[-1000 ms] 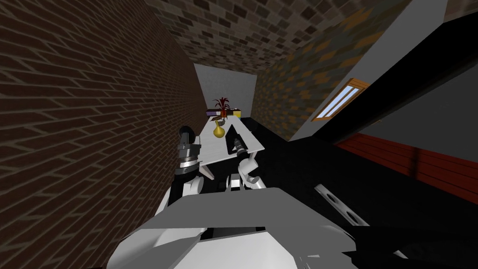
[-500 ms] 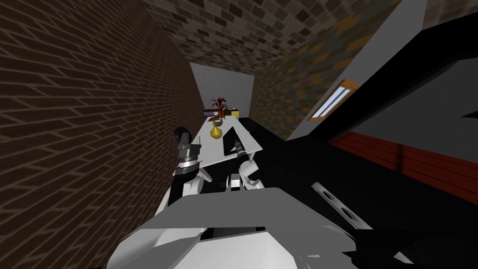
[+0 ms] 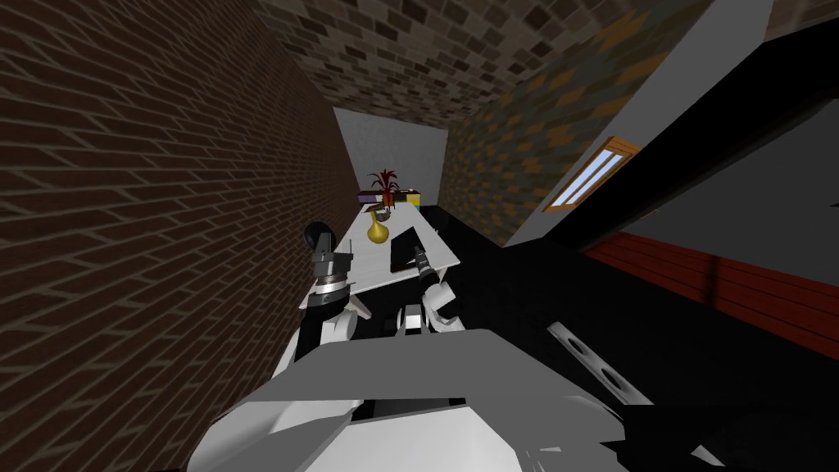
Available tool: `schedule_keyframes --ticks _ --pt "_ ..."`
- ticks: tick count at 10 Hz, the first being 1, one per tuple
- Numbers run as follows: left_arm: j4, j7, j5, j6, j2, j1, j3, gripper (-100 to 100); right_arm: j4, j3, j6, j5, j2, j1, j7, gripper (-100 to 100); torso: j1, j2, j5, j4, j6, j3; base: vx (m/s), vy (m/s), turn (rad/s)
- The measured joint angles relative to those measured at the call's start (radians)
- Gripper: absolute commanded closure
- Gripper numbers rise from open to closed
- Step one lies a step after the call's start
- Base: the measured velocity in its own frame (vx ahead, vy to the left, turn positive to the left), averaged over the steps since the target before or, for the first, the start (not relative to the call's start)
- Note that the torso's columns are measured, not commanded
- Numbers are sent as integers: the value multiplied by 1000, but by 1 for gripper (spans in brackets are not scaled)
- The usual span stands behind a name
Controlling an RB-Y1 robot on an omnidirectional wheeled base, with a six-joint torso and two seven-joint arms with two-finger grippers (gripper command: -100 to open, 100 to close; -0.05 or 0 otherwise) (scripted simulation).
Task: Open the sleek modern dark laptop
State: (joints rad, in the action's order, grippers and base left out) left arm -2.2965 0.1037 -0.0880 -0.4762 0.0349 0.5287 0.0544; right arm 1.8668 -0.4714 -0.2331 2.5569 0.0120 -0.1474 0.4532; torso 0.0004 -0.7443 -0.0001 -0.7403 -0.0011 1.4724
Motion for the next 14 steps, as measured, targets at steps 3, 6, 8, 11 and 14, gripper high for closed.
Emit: schedule_keyframes --ticks 3,6,8,11,14 --pt "0 0 0 0 0 0 0 0 -21 86 -32 31 -39 47 -4 -100 0 5 0 2 2 3 -119 4 222" --pt "0 0 0 0 0 0 0 0 -60 161 -44 48 -57 88 -5 -100 -1 5 0 0 1 3 -91 -13 230" --pt "0 0 0 0 0 0 0 0 -86 212 -47 62 -70 115 -1 -100 1 4 1 1 -1 2 -101 6 298" --pt "0 0 0 0 0 0 0 0 -135 311 -51 81 -90 168 -2 -100 0 4 0 1 2 2 -103 18 240" --pt "0 0 0 0 0 0 0 0 -157 392 -89 114 -124 226 -1 -100 1 5 1 1 1 3 -90 12 214"
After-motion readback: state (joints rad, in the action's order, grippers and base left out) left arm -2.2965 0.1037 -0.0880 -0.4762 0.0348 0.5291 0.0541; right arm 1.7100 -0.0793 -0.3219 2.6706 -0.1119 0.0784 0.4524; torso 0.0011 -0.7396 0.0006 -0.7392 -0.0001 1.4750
